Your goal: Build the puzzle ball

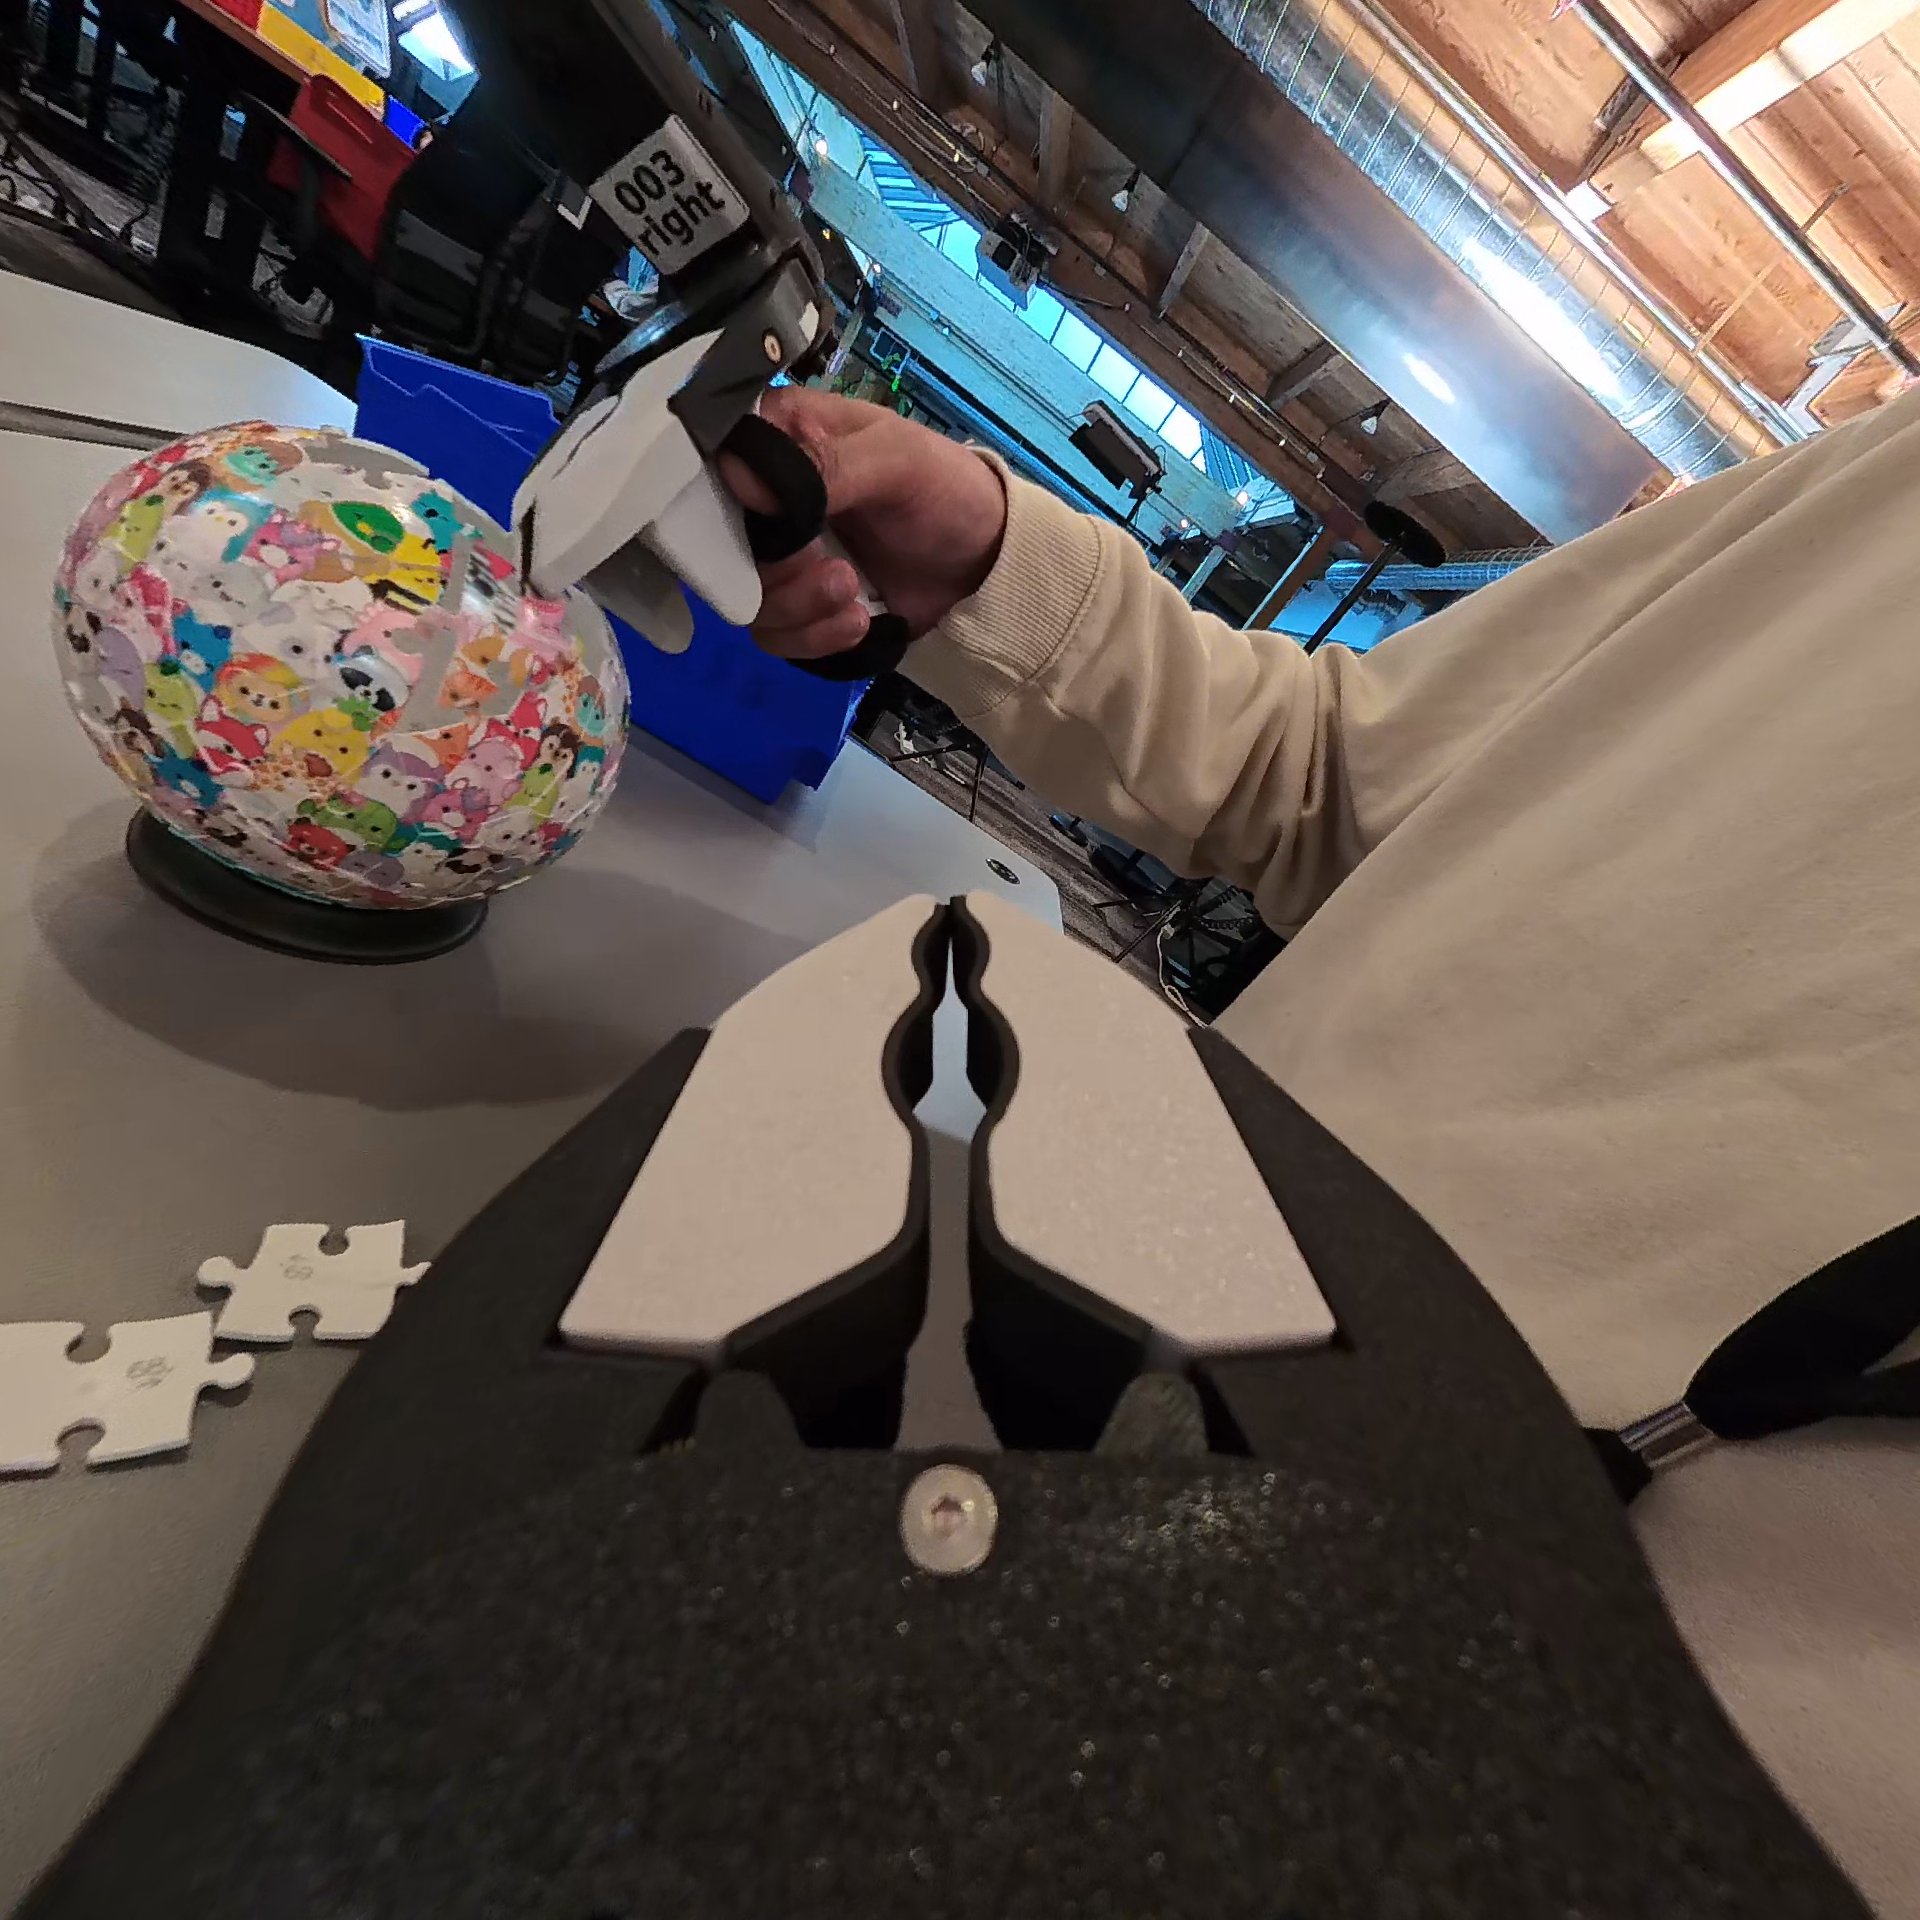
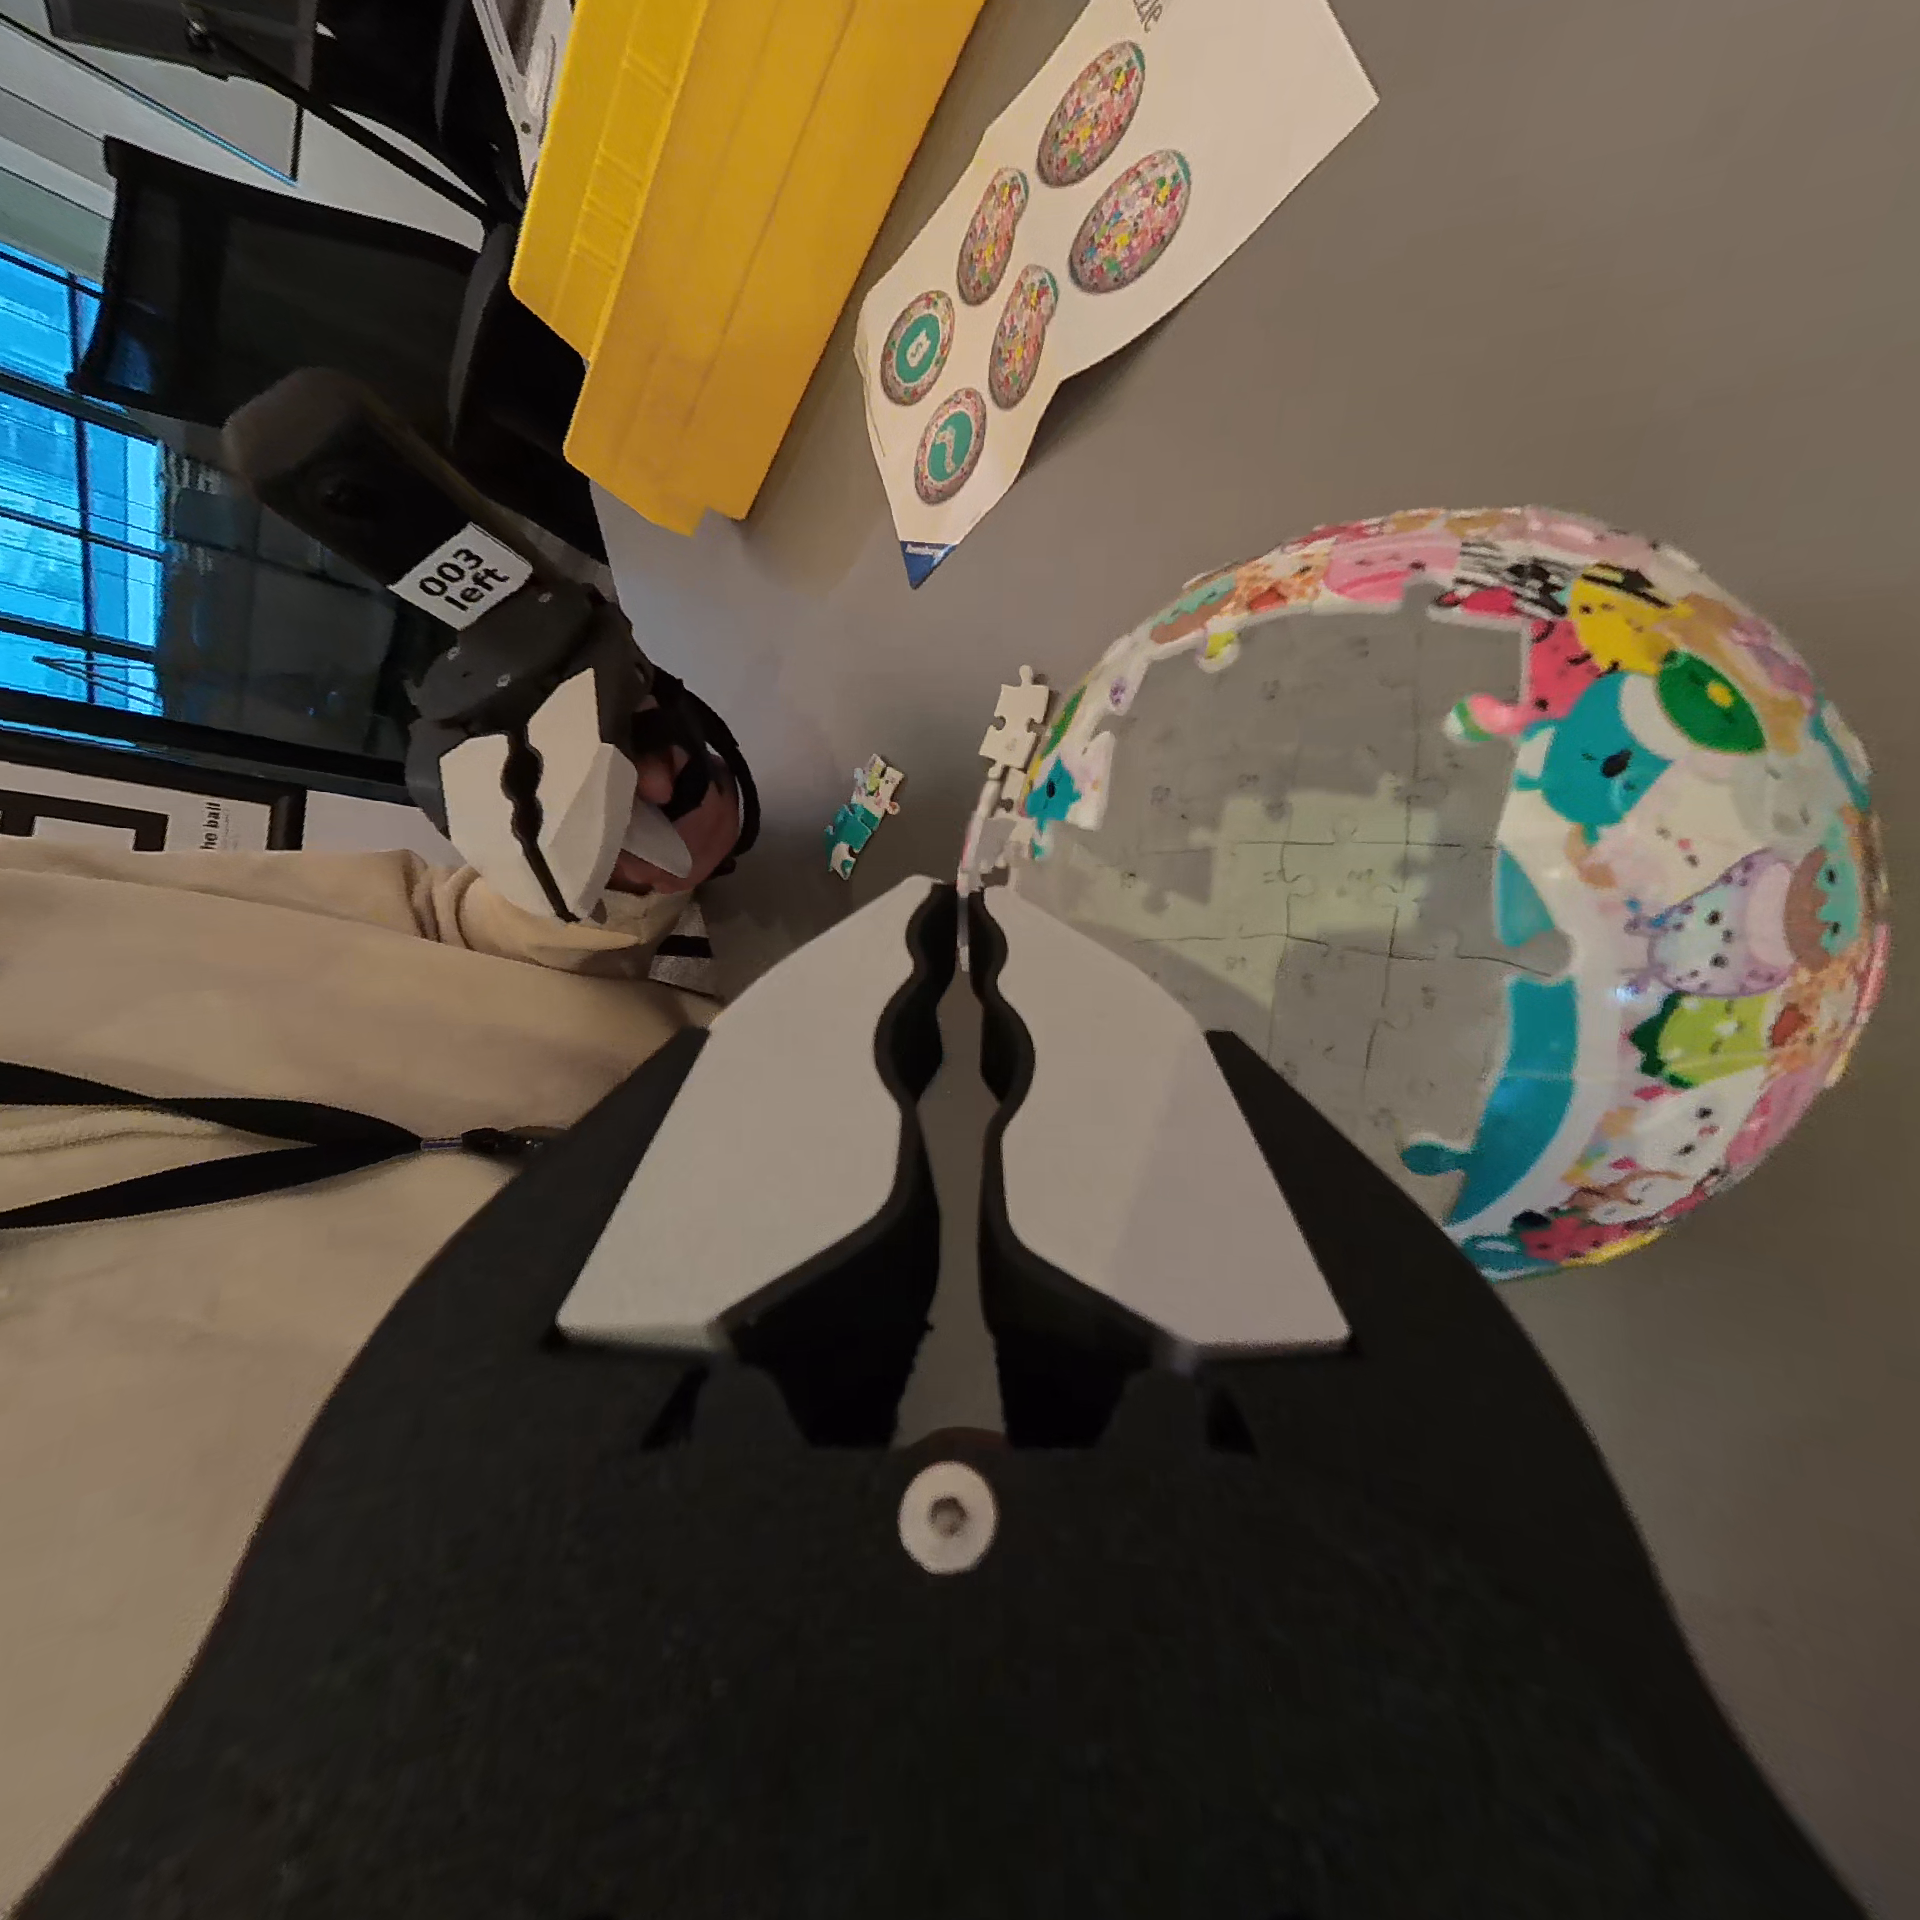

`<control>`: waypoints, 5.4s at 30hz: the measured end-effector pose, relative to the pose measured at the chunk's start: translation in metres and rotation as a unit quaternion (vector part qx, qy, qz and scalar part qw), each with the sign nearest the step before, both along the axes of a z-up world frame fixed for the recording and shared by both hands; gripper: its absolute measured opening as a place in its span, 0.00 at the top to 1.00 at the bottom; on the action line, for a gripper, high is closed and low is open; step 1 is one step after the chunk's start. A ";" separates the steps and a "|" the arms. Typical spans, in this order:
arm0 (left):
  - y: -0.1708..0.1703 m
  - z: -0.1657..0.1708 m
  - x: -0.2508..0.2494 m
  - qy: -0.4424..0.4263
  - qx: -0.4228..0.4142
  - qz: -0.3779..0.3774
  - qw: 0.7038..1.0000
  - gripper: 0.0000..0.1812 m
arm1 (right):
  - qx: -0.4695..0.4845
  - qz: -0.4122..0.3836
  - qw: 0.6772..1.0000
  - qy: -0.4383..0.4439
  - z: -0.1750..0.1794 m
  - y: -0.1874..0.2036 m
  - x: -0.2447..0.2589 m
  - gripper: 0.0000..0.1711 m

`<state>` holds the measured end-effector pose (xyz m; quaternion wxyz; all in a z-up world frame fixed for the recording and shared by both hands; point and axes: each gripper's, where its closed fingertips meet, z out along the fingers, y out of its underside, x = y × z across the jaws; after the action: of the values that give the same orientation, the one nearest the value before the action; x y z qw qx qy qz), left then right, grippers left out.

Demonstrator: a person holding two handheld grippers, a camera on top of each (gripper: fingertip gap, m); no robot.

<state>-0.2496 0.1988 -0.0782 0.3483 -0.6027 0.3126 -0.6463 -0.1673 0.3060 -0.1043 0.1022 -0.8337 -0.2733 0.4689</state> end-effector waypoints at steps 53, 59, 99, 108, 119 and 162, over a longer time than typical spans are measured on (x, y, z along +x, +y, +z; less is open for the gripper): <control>0.104 -0.030 0.043 0.190 0.142 0.199 0.951 0.88 | 0.027 -0.013 0.999 0.017 0.016 -0.007 -0.019 0.99; 0.100 -0.028 0.054 0.200 0.167 0.181 0.948 0.88 | 0.010 -0.016 0.999 0.043 0.022 -0.011 -0.022 0.99; 0.098 -0.038 0.047 0.213 0.159 0.183 0.946 0.98 | 0.053 0.021 0.998 -0.041 -0.001 -0.003 -0.009 0.99; 0.098 -0.041 0.051 0.213 0.156 0.178 0.948 0.98 | 0.058 0.026 0.996 -0.063 -0.006 -0.001 -0.003 0.99; 0.099 -0.041 0.054 0.213 0.155 0.175 0.949 0.98 | 0.006 0.038 0.997 -0.070 -0.006 -0.006 -0.004 0.99; 0.112 -0.054 0.069 0.249 0.147 0.172 0.942 1.00 | 0.012 0.071 0.988 -0.139 -0.009 -0.002 0.001 0.98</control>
<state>-0.1808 0.3103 -0.1322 0.4499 -0.7311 0.3728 -0.3524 -0.1668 0.3037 -0.1137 0.0397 -0.8680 -0.3490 0.3510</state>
